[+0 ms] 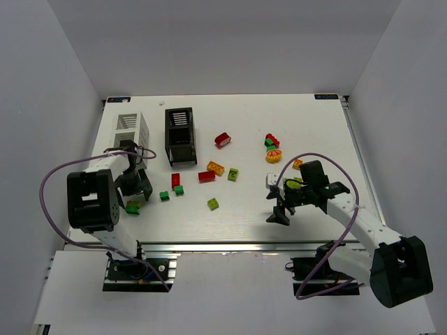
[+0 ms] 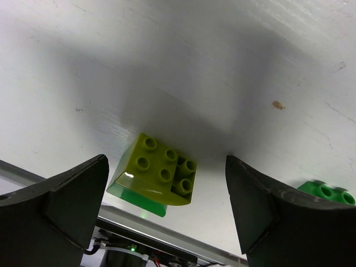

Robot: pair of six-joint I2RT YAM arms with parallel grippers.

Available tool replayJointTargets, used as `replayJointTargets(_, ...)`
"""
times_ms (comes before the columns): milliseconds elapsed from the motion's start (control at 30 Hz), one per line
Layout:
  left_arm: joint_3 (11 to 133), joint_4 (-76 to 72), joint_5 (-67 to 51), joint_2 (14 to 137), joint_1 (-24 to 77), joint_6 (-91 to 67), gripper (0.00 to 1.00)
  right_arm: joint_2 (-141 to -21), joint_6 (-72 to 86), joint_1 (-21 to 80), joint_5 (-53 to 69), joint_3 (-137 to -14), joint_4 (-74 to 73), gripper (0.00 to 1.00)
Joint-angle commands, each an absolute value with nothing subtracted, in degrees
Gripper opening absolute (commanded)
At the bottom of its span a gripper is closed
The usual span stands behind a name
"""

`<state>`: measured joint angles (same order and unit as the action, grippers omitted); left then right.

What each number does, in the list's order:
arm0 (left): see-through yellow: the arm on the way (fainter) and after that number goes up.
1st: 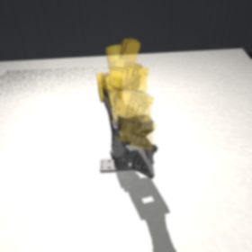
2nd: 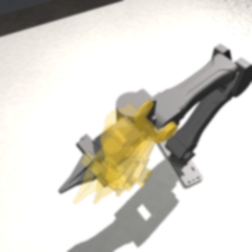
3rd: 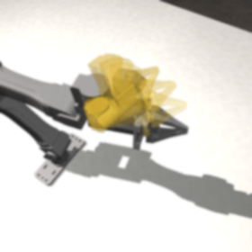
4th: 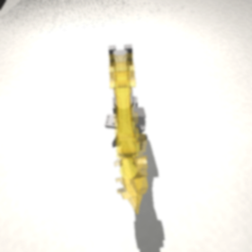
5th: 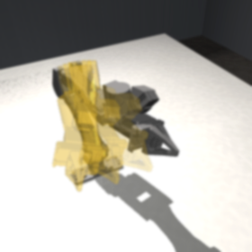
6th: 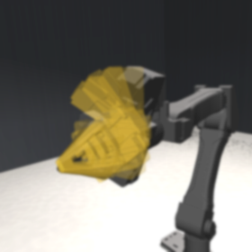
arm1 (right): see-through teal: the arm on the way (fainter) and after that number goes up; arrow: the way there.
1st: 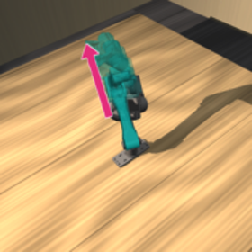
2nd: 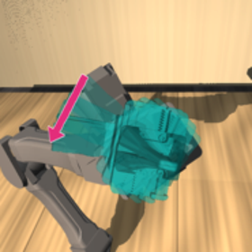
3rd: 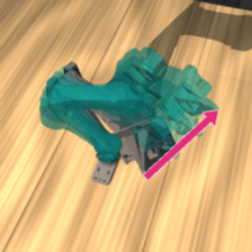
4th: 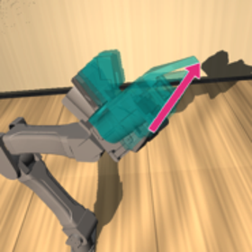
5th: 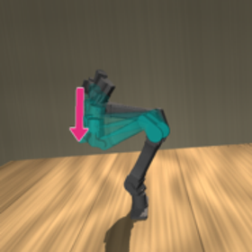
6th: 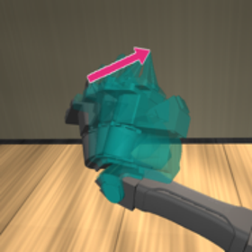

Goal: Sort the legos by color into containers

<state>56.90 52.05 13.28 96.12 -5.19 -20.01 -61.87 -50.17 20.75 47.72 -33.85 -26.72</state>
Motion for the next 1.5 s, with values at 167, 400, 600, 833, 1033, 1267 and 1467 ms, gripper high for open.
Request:
replayJointTargets(167, 53.1, 49.6, 6.6, 94.0, -5.6, -23.2, 0.90, -60.7, -51.0, 21.0, 48.4, -33.0, -25.1, 0.89)
replayJointTargets(400, 47.1, 46.4, 0.1, 88.8, -5.5, -26.7, 0.88, -60.8, -51.2, 20.9, 48.4, -32.9, -24.9, 0.89)
replayJointTargets(600, 45.8, 45.9, -2.1, 84.3, -5.6, -29.2, 0.88, -61.2, -51.8, 21.0, 48.5, -33.0, -25.3, 0.89)
replayJointTargets(833, 49.6, 46.9, 6.8, 83.9, -5.7, -32.6, 0.87, -61.5, -52.0, 21.0, 48.7, -33.6, -25.8, 0.89)
replayJointTargets(1033, 50.7, 46.8, 11.0, 85.0, -5.8, -33.3, 0.85, -61.1, -51.9, 20.9, 48.5, -33.0, -25.8, 0.89)
replayJointTargets(1267, 49.6, 44.6, 8.8, 85.3, -5.8, -33.7, 0.76, -59.8, -51.7, 21.0, 48.1, -32.4, -26.0, 0.89)
replayJointTargets(1467, 47.7, 43.9, 7.6, 84.3, -5.8, -33.7, 0.74, -59.6, -51.7, 20.9, 48.0, -32.4, -26.2, 0.89)
